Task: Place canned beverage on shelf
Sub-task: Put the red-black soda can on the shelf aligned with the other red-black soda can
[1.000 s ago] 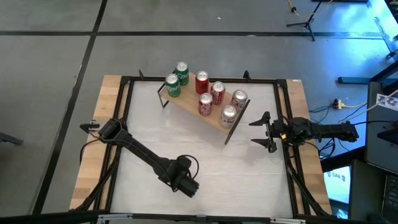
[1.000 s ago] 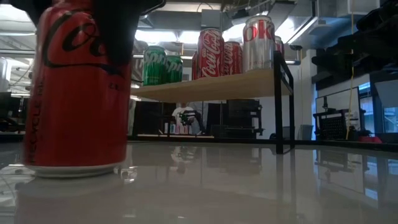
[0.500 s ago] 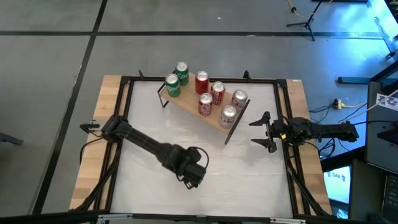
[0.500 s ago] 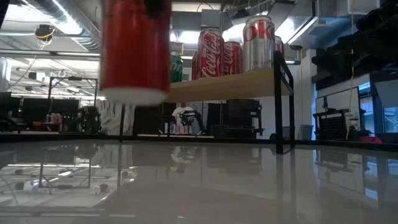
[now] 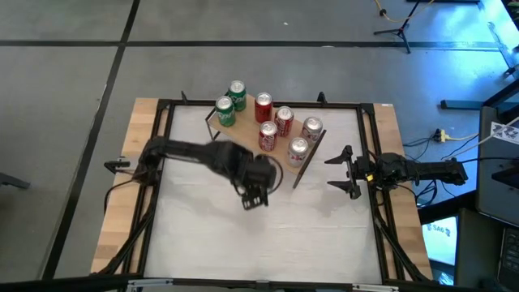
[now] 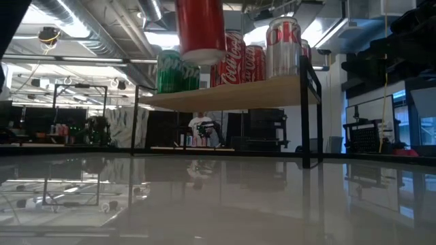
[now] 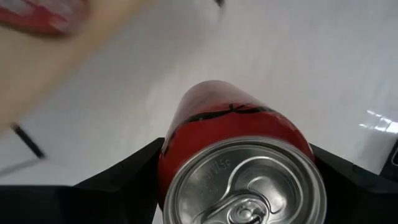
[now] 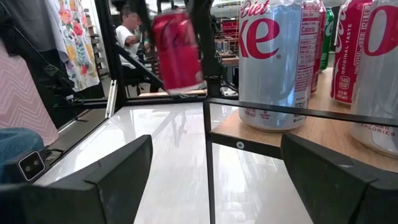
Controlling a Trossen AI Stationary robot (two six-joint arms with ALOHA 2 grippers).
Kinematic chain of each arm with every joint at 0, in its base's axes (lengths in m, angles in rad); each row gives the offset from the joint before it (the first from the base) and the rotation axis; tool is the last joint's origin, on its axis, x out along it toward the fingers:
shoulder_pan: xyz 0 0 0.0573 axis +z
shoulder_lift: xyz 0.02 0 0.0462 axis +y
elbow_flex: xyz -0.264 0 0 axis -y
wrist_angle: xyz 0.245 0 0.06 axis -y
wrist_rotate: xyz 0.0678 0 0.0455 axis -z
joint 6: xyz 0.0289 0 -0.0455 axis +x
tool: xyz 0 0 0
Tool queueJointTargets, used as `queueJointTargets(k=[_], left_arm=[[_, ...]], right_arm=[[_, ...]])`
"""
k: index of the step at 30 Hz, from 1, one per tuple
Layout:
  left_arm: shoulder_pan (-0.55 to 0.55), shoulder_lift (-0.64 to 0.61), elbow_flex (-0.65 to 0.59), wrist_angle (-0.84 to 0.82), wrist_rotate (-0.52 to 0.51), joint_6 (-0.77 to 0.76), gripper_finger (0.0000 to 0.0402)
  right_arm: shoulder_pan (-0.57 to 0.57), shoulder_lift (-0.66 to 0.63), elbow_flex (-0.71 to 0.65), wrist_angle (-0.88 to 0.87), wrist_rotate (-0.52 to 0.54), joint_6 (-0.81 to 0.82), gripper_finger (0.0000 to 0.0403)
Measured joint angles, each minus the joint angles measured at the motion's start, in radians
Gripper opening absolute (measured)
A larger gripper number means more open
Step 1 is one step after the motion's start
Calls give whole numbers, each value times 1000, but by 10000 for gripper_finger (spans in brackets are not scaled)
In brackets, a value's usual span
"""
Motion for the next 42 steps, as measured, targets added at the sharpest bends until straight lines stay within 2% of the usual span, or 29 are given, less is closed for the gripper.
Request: queueJointTargets(k=[5,11,19,36,42], left_arm=[[90,-4,70,-4,0,122,285],[163,-18,63,-8,36,216,285],[207,-18,63,-7,87,332,285],[291,-126,58,-5,88,363,285],[313,-143,34,-7,137,366,285]], right_arm=[[0,0,0,0,0,0,349],[0,0,0,0,0,0,349],[0,0,0,0,0,0,349],[0,0,0,1,0,0,349],[0,0,0,0,0,0,349]])
